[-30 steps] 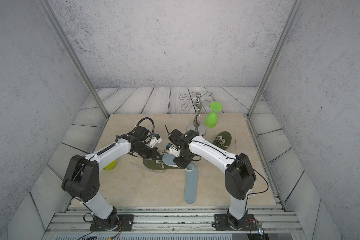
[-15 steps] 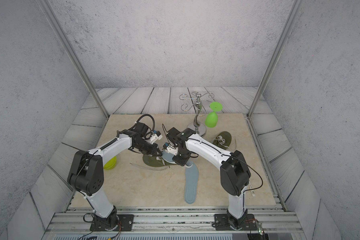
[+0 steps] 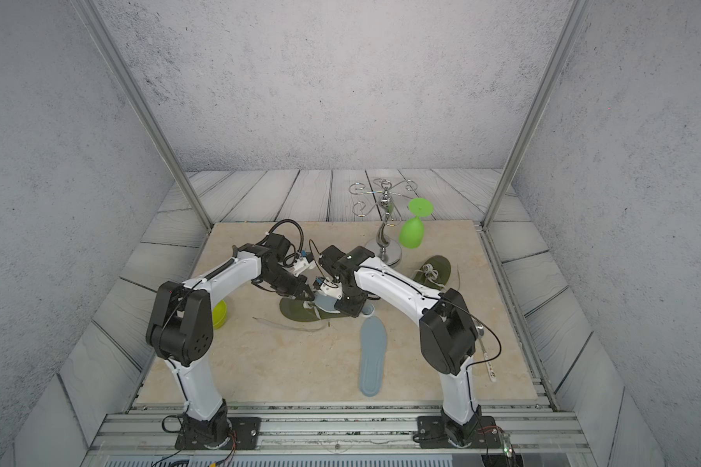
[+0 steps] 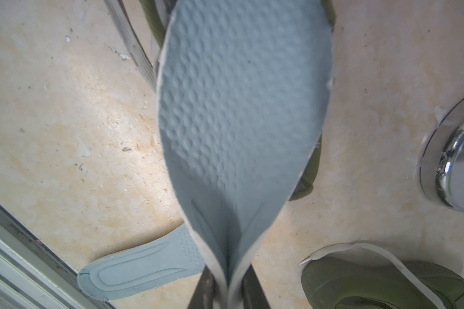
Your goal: Insert the insole into the shoe
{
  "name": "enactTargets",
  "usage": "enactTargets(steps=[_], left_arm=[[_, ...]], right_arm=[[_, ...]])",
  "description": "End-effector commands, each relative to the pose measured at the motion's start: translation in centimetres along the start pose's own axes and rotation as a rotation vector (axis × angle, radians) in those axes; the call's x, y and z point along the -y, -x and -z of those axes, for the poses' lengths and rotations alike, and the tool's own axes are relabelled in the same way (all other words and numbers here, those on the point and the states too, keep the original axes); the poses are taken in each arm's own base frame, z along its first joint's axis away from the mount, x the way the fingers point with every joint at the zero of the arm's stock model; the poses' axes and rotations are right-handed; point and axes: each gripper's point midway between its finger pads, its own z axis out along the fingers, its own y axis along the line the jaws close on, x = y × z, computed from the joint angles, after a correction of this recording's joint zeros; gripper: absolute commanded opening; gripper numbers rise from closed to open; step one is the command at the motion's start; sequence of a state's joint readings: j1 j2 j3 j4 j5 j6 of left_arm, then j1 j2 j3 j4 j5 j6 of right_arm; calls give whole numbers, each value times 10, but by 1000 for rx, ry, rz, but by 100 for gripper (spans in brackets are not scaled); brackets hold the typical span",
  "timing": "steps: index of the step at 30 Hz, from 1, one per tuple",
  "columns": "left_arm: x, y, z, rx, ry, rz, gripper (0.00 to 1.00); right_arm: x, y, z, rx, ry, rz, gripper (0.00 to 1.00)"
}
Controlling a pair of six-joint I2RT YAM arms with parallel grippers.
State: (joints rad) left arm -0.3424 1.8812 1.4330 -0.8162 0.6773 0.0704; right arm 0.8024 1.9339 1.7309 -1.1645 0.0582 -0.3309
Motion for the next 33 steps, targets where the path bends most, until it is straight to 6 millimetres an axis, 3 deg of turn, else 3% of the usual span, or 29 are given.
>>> enactTargets(steps=[1,8,13,19,29,33], left_arm=[[13,11,17,35,-17,-67,0],[20,14,11,14,-87,-95,0],[15,23,5,-3,-100,-98,0],[8,34,1,-13,-123,-92,0],[-6,37,1,-23,-87,-82,0],[-12,42,8,6,-39,-70,6]], right_arm=[[1,-11,-2,-61,-23,24,17],[18,18,-6,6,-96,88,16],[25,37,-23,53,-125,153,14],[30,60,-25,190,-185,220,14],[46,72,-26,187,-206,254,13],[42,68,-25,157,-169,218,13]])
